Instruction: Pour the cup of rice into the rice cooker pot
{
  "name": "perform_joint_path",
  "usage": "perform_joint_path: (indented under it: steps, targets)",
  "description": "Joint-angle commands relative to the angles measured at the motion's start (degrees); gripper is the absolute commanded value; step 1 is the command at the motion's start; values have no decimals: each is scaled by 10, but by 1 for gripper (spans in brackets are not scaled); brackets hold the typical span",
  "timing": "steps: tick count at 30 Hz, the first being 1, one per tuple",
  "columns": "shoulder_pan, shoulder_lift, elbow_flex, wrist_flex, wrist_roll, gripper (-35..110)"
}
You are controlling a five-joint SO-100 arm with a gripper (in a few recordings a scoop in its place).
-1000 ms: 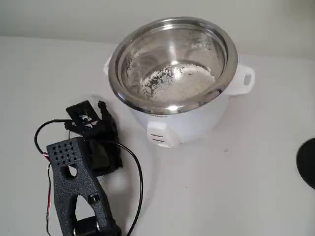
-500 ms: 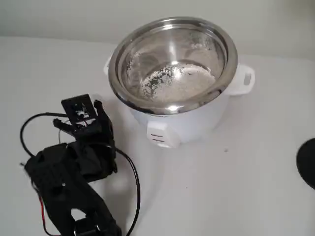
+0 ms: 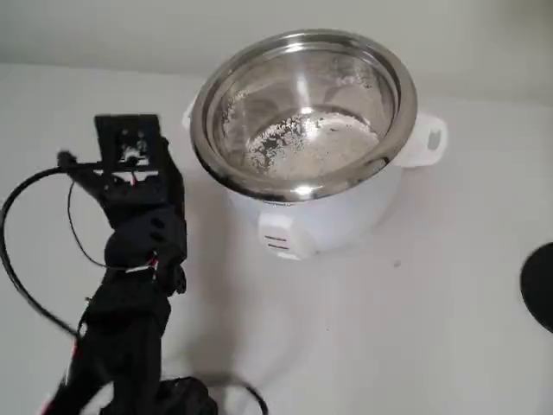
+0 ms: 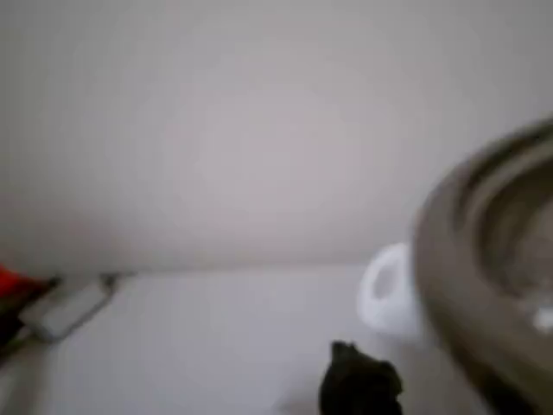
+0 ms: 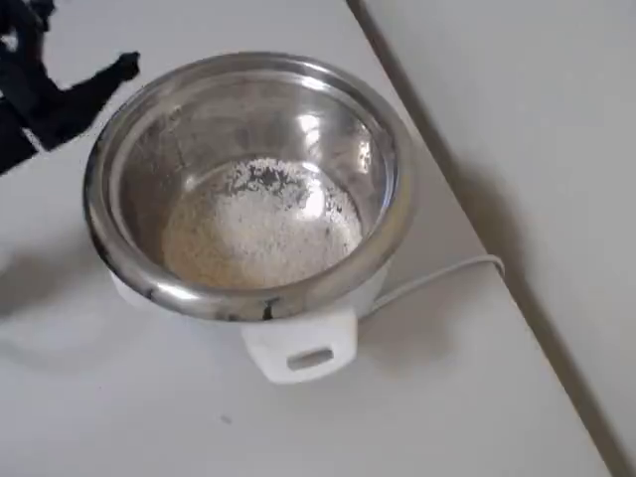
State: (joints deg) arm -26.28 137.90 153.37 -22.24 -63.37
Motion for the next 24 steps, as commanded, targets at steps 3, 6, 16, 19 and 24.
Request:
perform_joint_path:
  steps: [3,6,16,19,24]
  targets:
    - [97,257,-7,252,185,51]
    - [142,366,1,362,268,50]
    - [233,506,-37,653,489,24]
    - [234,506,-38,727,535,13]
    - [249,506,-39,842,604,0]
